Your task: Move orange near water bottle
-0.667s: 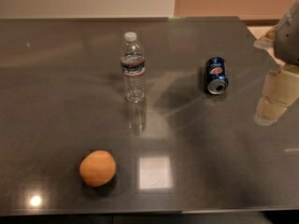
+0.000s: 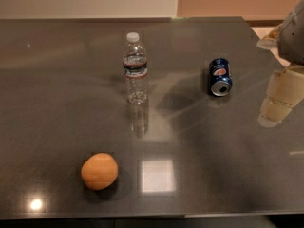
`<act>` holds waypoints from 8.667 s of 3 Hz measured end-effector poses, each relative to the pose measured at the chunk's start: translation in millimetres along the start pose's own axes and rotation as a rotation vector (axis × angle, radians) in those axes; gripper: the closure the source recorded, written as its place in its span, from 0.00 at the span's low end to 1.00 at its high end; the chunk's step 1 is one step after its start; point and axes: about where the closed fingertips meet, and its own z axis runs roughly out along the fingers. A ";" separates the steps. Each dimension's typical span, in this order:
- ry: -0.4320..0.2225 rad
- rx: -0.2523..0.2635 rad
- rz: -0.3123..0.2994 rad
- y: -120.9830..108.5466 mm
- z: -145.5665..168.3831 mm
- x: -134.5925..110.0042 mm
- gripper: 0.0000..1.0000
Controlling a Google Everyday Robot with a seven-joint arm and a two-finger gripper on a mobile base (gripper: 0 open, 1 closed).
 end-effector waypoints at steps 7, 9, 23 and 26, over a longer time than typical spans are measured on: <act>-0.429 -0.357 -0.314 165.6 110.8 -163.5 0.00; -0.495 -0.377 -0.384 196.5 127.7 -212.7 0.00; -0.445 -0.160 0.027 -28.1 167.9 -165.4 0.82; -0.446 -0.156 0.038 -30.5 178.4 -168.8 0.12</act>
Offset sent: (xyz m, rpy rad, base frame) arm -0.0369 0.0772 -0.0546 0.1425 0.1443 0.2832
